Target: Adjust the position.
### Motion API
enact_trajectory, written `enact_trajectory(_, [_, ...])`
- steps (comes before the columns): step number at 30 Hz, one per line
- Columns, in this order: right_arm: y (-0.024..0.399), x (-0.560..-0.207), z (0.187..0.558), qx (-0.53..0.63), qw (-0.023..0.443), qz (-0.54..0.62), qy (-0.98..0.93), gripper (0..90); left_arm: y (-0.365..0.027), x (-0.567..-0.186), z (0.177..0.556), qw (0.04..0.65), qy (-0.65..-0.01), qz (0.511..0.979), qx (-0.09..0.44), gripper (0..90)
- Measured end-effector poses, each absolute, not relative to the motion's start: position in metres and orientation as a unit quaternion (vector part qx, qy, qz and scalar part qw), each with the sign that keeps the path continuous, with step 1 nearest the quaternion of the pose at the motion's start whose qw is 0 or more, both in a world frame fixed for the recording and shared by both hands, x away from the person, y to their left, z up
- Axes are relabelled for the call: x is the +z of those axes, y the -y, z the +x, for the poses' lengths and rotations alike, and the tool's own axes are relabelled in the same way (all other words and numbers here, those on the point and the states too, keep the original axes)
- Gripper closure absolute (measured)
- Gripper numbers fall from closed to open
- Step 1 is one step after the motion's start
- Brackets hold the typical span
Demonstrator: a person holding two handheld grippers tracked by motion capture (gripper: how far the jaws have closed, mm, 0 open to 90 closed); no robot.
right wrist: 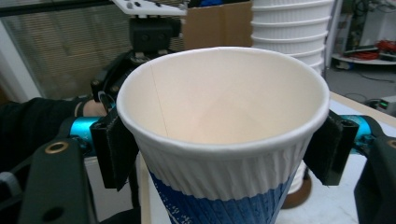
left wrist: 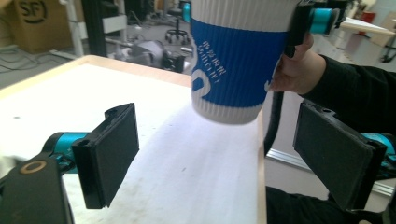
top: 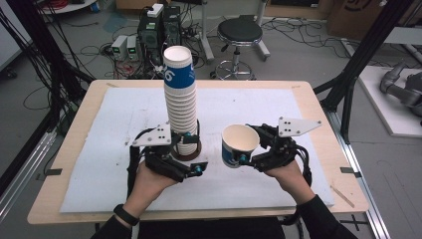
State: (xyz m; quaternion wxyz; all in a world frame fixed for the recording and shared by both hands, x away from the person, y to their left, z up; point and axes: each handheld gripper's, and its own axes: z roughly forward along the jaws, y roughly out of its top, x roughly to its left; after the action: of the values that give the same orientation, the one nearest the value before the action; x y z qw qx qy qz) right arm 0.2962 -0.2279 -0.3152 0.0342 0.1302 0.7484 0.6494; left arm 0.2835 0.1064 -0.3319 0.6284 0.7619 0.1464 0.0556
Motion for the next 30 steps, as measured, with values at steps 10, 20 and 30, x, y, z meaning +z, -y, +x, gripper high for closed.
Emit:
enact_trajectory(10, [0.26,-0.313,0.302,0.645,0.069,0.16,-0.744,23.0,-0.145,-0.33,0.277,0.624,-0.167,0.754,0.121,14.3])
enact_trajectory(20, [0.285,-0.316,0.305,0.643,0.093,0.183,-0.738,23.0,-0.173,-0.332,0.272,0.631,-0.2,0.734,0.154,14.3])
enact_trajectory(30, [0.29,-0.317,0.306,0.643,0.095,0.187,-0.736,23.0,-0.181,-0.337,0.269,0.632,-0.209,0.728,0.162,14.3])
